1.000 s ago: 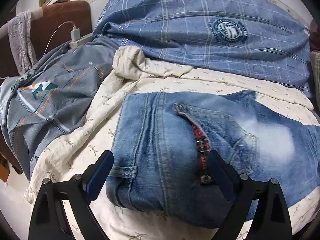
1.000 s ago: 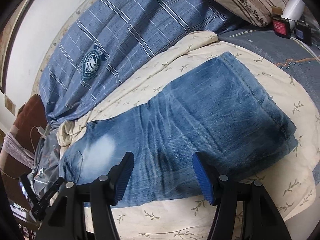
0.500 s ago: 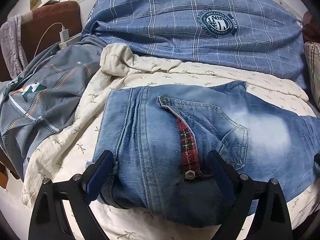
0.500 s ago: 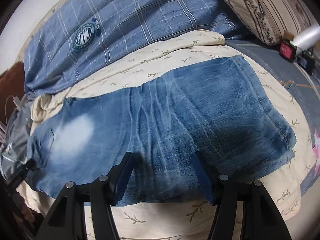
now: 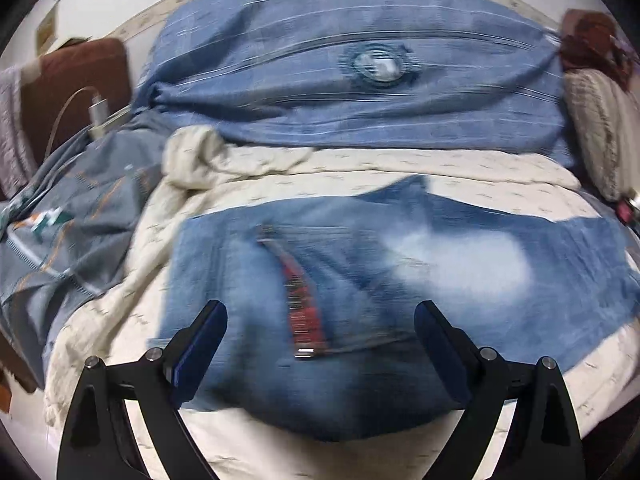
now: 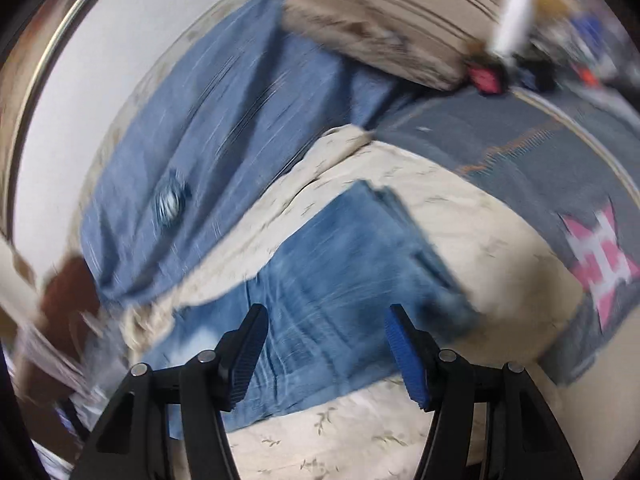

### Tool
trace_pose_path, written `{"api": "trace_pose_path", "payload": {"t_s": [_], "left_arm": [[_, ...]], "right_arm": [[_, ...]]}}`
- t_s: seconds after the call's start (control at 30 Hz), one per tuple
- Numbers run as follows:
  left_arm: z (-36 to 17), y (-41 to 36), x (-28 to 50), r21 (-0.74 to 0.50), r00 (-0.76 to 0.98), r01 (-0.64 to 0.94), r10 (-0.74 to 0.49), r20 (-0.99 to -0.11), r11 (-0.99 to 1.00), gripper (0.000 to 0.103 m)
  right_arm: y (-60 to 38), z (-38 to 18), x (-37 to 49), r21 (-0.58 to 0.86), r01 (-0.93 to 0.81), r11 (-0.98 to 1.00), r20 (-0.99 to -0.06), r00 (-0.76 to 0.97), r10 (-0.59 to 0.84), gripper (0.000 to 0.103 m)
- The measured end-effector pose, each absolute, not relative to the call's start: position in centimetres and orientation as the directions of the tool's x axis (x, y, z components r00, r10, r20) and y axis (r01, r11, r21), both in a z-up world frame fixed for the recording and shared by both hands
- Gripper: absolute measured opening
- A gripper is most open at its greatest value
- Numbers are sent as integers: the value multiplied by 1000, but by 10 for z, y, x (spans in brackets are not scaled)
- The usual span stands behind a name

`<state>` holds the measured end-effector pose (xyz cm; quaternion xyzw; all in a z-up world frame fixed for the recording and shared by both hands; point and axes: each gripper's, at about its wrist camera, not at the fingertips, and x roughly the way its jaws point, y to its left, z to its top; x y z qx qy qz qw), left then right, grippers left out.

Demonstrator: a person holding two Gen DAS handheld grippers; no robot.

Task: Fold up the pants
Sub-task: 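Grasp the jeans leg end with the right tool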

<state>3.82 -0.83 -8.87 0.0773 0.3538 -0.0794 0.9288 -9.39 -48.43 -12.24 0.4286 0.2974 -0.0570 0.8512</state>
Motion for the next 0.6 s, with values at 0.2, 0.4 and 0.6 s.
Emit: {"api": "trace_pose_path", "payload": {"t_s": [0.2, 0.4, 0.6], "left_arm": [[-93, -52, 35, 85, 711, 317, -178, -680, 945, 95], [-95, -70, 21, 139, 733, 401, -226, -641, 905, 95], [-93, -64, 26, 95, 722, 399, -249, -645, 912, 95]], "right_arm": [[-500, -129, -103, 767, 338, 546, -527, 817, 234, 64], [-502, -145, -95, 731, 442, 520, -613, 760, 215, 64], [-500, -156, -86, 703, 505, 500, -663, 720, 204, 64]]}}
